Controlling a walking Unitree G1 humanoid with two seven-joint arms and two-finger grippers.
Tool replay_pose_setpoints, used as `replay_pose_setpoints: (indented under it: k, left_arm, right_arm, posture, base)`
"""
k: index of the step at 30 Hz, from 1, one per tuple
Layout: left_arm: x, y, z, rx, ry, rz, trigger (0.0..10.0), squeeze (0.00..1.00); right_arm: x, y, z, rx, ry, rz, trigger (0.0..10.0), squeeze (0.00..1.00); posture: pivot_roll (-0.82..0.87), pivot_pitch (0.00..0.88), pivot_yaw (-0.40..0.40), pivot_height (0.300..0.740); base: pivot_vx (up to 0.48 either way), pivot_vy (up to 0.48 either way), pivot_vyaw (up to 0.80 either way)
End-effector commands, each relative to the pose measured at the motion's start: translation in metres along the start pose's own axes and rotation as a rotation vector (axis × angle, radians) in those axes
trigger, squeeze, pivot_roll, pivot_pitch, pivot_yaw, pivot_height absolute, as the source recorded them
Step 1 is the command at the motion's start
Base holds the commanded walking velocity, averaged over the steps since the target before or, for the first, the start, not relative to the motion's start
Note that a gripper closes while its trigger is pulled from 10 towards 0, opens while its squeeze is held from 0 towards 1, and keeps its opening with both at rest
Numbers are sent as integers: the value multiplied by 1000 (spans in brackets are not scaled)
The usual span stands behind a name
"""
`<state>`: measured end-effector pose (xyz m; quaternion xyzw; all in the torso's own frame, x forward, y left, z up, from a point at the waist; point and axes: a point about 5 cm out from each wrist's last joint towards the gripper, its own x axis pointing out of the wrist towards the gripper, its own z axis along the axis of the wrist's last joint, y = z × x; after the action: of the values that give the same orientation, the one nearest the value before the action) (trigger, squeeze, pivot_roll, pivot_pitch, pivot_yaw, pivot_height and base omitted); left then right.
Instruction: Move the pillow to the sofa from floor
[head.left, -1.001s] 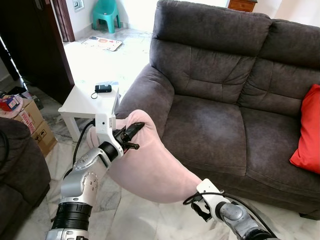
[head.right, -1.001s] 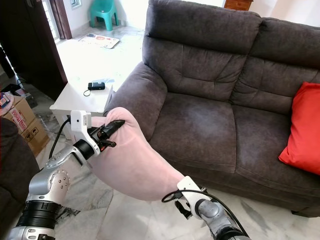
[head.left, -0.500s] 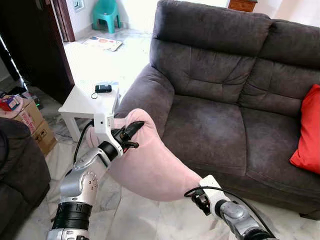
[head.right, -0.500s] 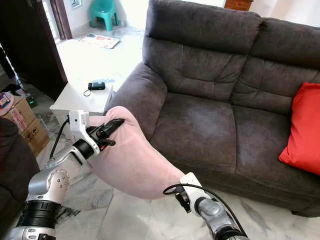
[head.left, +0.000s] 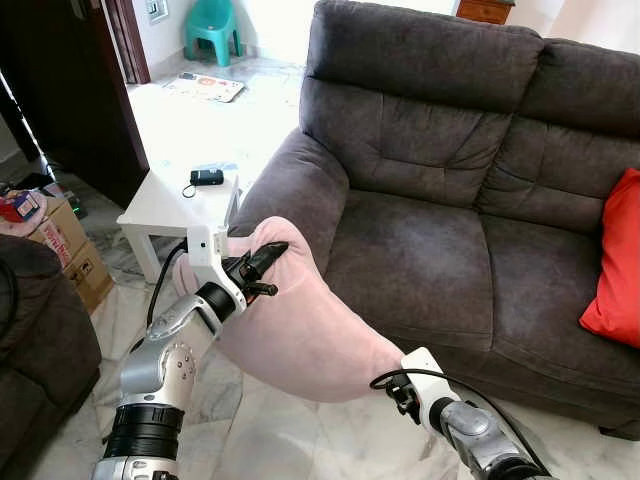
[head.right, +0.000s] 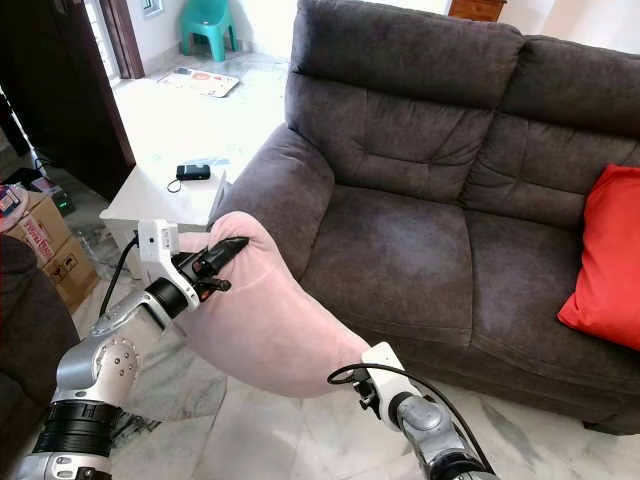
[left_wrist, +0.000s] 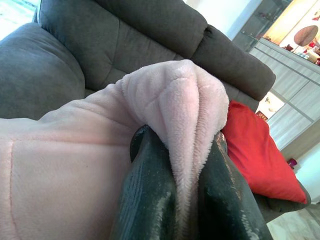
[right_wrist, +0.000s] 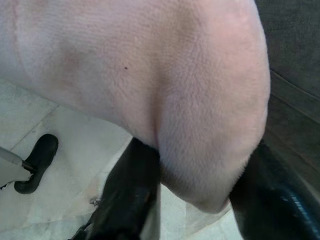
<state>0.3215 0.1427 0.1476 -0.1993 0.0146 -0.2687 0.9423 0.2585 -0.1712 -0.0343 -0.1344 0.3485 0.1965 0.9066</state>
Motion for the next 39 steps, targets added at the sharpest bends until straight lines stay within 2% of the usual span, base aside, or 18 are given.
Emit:
replay_pose_setpoints:
  k: [1, 8, 14, 15, 17, 19, 21, 22, 24, 25, 26, 27, 32, 33, 36, 39]
  left_arm:
    - [9, -19, 27, 46, -106, -92, 10000, 0]
    - [9, -17, 23, 63, -84, -85, 10000, 0]
    - [7, -14, 11, 155, -15, -61, 10000, 0]
    - [5, -11, 7, 190, 7, -42, 10000, 0]
    - [5, -9, 5, 207, 22, -30, 10000, 0]
    - [0, 2, -8, 288, 94, 44, 10000, 0]
    - [-2, 6, -11, 308, 113, 68, 10000, 0]
    - [-4, 9, -14, 345, 125, 85, 10000, 0]
    - [-7, 16, -19, 344, 129, 146, 10000, 0]
    - [-9, 19, -21, 358, 136, 165, 10000, 0]
    - [-10, 21, -22, 372, 141, 175, 10000, 0]
    - [-12, 24, -25, 377, 140, 202, 10000, 0]
    - [-20, 37, -33, 382, 79, 364, 10000, 0]
    - [-21, 37, -34, 382, 72, 375, 10000, 0]
    - [-25, 39, -39, 450, 59, 408, 10000, 0]
    - [-27, 40, -45, 456, 52, 427, 10000, 0]
  right_arm:
    - [1, -3, 12, 7, -50, -6, 0, 0]
    - [1, -4, 16, 14, -71, -3, 0, 0]
    - [1, -8, 21, 14, -95, -17, 0, 0]
    - [0, -11, 23, 14, -104, -27, 0, 0]
    - [0, -12, 25, 16, -110, -36, 0, 0]
    - [-1, -19, 32, 28, -142, -73, 0, 0]
    - [-1, -20, 34, 34, -153, -82, 0, 0]
    - [-2, -24, 38, 48, -175, -111, 0, 0]
    - [-4, -30, 46, 86, -219, -148, 0, 0]
    - [-5, -33, 49, 102, -238, -166, 4471, 0]
    - [-5, -34, 51, 113, -249, -178, 4471, 0]
    - [-6, -36, 54, 134, -268, -195, 10000, 0]
    - [-13, -40, 67, 237, -392, -281, 10000, 0]
    - [-14, -40, 68, 245, -403, -282, 10000, 0]
    - [-18, -38, 71, 298, -469, -309, 10000, 0]
    - [-20, -37, 68, 369, -492, -336, 10000, 0]
  posture:
    - [127, 0, -98, 740]
    - [122, 0, -96, 740]
    - [121, 0, -96, 740]
    - [121, 0, -96, 740]
    - [119, 0, -96, 740]
    - [118, 0, -97, 740]
    - [118, 0, -97, 740]
    - [119, 0, -98, 740]
    - [119, 0, -98, 740]
    - [117, 0, -98, 740]
    - [117, 0, -98, 740]
    - [117, 0, -98, 740]
    - [108, 0, -107, 740]
    - [108, 0, -107, 740]
    - [104, 0, -108, 740]
    - [102, 0, -108, 740]
  base:
    - [0, 0, 0]
    - [0, 0, 0]
    - [0, 0, 0]
    - [0, 0, 0]
    - [0, 0, 0]
    - [0, 0, 0]
    - [0, 0, 0]
    - [0, 0, 0]
    - [0, 0, 0]
    - [0, 0, 0]
    - [0, 0, 0]
    - [0, 0, 0]
    - [0, 0, 0]
    - [0, 0, 0]
    - [0, 0, 0]
    - [0, 0, 0]
